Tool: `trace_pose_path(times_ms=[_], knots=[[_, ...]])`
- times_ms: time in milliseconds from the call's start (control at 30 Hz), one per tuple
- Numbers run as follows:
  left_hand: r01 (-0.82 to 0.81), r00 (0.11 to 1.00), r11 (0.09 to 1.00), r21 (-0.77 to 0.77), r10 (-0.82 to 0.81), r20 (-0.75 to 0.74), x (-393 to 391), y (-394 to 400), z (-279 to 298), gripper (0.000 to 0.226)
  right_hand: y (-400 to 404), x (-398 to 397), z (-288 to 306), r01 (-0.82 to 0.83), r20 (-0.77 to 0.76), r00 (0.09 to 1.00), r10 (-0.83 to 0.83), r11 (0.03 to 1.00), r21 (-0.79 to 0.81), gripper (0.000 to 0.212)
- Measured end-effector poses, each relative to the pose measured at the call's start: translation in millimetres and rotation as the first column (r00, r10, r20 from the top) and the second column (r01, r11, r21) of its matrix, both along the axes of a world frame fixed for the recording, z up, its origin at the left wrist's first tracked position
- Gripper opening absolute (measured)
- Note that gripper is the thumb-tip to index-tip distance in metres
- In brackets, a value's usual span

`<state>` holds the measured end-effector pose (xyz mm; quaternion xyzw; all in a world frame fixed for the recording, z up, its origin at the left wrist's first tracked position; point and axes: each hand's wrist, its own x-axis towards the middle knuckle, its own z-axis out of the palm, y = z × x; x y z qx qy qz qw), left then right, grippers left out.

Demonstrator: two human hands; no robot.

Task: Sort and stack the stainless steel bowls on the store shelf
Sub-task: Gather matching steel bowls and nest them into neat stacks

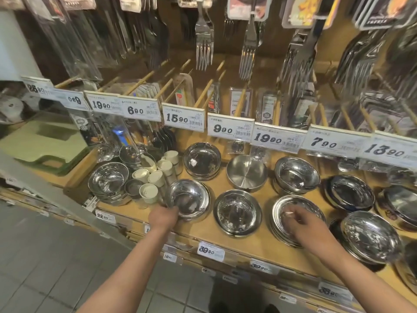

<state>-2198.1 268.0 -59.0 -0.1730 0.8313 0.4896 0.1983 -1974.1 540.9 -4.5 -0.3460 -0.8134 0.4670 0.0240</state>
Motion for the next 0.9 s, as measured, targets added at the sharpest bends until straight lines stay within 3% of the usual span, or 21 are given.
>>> trace_pose_path(times_ms=[167, 367, 500, 633, 900], knots=[[-0.042, 0.998, 0.991, 0.124, 0.036, 0.057, -6, -13, 20, 0.016, 1, -10, -4, 0.031, -0.006, 0.999, -0.031, 0.999, -0.036, 0.014], [-0.036, 0.999, 0.975, 0.22, 0.027, 0.04, 4, -32, 52, 0.025, 5, -9, -7, 0.036, -0.011, 0.999, -0.038, 0.99, -0.139, 0.014], [0.109, 0.986, 0.949, 0.295, -0.14, 0.085, 27, -21, 68, 0.034, 5, -7, -8, 0.054, -0.03, 0.998, -0.062, 0.976, -0.211, 0.013], [0.284, 0.932, 0.896, 0.341, -0.342, 0.123, 50, 15, 72, 0.012, 6, -5, -3, 0.075, -0.023, 0.996, -0.084, 0.962, -0.263, 0.016], [0.587, 0.801, 0.772, 0.244, -0.598, -0.035, 70, 111, 75, 0.02, 25, 9, 20, 0.131, -0.055, 0.986, -0.159, 0.931, -0.342, 0.017]])
